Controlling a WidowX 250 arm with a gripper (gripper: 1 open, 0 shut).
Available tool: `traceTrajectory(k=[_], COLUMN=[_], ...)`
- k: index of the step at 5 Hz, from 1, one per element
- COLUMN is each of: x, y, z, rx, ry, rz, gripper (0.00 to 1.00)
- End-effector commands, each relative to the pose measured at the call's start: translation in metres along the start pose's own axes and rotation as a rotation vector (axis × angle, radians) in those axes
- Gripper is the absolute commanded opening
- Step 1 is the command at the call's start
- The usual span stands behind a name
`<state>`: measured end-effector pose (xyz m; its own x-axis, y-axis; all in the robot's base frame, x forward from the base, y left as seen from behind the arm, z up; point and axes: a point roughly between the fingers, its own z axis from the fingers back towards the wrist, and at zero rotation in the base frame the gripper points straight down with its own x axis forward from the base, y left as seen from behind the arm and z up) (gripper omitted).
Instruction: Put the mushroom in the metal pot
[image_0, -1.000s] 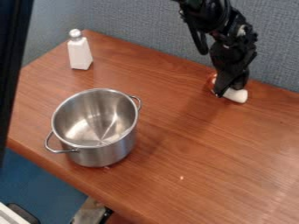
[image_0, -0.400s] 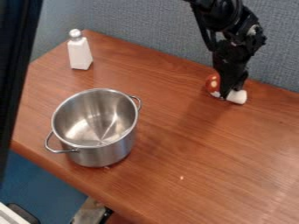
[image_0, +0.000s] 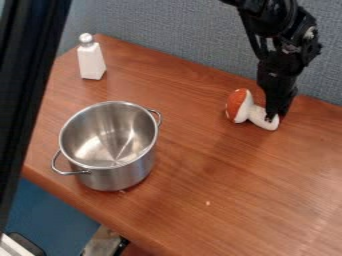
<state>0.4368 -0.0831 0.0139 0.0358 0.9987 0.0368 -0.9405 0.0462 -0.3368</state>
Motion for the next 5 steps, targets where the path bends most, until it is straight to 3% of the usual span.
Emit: traceTrajectory(k=[1, 2, 3, 4, 5], x=[-0.004, -0.002, 0.025, 0.062, 0.074], y=[-0.008, -0.008, -0.006, -0.005, -0.012], z=[0.015, 0.018, 0.019, 0.027, 0.051], rx=[-0.038, -0.041, -0.027, -0.016, -0.03], ry=[0.03, 0.048, 0.057, 0.046, 0.054], rz=[-0.016, -0.024, -0.01, 0.031, -0.039], gripper=[1.0, 1.0, 0.0, 0.0, 1.0])
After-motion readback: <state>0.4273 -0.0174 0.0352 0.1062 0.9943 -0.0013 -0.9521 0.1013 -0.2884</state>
